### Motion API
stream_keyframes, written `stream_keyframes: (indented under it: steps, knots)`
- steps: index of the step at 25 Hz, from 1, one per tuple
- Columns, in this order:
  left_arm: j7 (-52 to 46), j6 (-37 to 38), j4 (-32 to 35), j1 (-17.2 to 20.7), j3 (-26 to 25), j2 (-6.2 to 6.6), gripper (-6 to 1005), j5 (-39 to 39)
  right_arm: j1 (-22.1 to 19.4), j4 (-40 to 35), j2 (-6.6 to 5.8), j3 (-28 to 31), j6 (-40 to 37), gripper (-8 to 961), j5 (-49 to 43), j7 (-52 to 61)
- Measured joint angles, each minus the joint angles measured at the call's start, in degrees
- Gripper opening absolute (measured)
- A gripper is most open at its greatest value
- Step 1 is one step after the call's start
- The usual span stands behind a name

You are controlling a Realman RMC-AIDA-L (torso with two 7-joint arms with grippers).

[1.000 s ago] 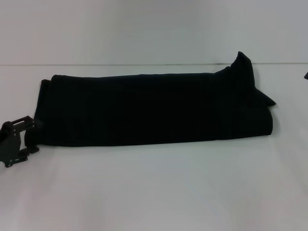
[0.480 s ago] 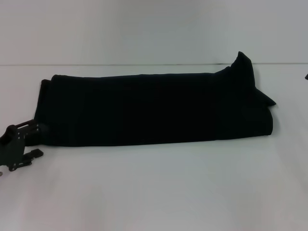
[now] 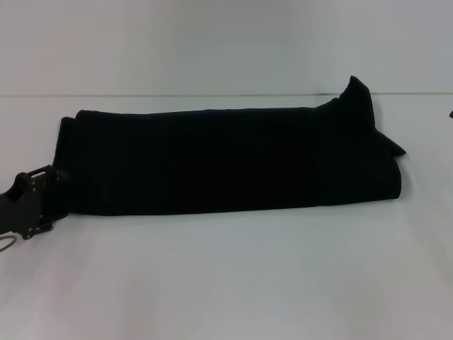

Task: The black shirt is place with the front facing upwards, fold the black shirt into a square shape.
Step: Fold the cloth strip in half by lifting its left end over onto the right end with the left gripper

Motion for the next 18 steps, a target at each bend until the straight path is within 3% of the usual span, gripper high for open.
stream_keyframes:
  steps: [6,9,12,18]
  knots:
    - [1.24,-4.02,-1.64,-3.34,0.3,0.03,652,0.05,0.3,-0.01,0.01,0.06,0.09,853,-0.11,-0.18]
    - [8.22,-1.22,-1.71,-5.07,-0.01,0.23,650,-2.42,0.39,-0.16,0.0,0.07,0.05,853,-0.12,-0.17]
    - [13.06,1.51,-0.95,-4.34,-0.25,0.1,647,-6.05,0.27,-0.26,-0.04,0.08,-0.16,853,0.09,-0.12]
    - [9.64,-3.03,-3.26,-3.23,0.34,0.1,643,-2.58,-0.02,-0.19,-0.02,0.29,0.01,854,0.26,-0.05]
